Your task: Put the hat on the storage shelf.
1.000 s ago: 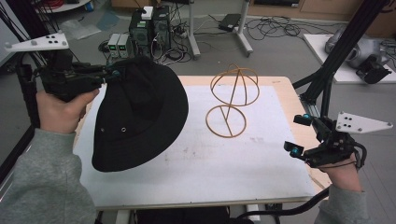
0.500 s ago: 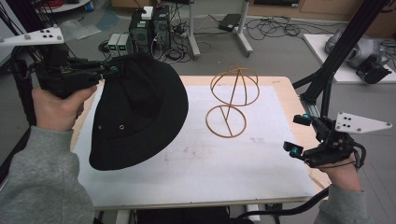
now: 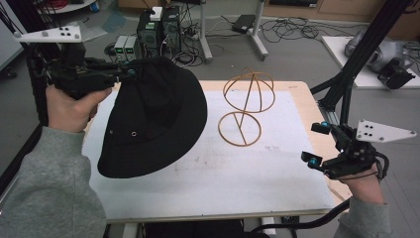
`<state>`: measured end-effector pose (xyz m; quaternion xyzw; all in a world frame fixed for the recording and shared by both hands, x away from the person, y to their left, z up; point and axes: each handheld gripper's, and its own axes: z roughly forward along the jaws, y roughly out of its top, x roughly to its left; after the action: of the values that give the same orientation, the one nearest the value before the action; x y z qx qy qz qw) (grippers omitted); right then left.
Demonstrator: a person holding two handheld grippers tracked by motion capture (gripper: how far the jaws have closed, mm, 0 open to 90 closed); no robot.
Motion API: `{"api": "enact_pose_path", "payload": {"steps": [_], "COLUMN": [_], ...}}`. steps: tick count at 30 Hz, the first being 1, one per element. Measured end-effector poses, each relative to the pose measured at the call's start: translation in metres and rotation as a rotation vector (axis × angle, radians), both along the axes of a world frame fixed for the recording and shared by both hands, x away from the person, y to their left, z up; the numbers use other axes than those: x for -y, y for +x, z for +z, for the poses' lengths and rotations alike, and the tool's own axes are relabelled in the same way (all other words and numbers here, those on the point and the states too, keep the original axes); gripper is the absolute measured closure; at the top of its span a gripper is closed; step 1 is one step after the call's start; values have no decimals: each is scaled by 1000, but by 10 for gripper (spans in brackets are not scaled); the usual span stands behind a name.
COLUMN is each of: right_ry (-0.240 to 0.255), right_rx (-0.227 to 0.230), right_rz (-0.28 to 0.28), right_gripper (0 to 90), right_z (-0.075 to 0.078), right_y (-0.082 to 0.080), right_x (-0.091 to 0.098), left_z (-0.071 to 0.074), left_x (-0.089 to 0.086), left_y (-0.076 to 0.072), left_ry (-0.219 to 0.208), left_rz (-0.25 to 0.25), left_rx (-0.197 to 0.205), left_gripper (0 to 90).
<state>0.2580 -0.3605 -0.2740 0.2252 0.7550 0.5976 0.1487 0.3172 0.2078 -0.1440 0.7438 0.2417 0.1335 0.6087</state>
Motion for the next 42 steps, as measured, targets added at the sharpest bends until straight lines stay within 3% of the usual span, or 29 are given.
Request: {"api": "enact_pose_path", "payload": {"steps": [6,15,20,26,32,42], "right_ry": [1,-18,-27,-31,-35,-23], "right_rx": [0,1,-3,28,14,9], "right_rz": [-9,1,16,16,-1,-12], "right_gripper": [22,22,22,22,22,22], "right_z": [0,0,0,-1,-2,-4], "right_y": [-3,-7,-11,-18,-25,-38], "right_x": [3,1,-2,0,6,15], "left_z": [5,21,24,26,31,36], "left_x": [10,35,49,66,83,113], "left_y": [9,35,51,67,82,104], "left_ry": [5,50,32,30,0,1], "left_rz": [-41,-93,-116,-152,-178,-220], "left_rx": [19,29,31,29,40,46], "left_gripper": [832,831,831,831,831,830]}}
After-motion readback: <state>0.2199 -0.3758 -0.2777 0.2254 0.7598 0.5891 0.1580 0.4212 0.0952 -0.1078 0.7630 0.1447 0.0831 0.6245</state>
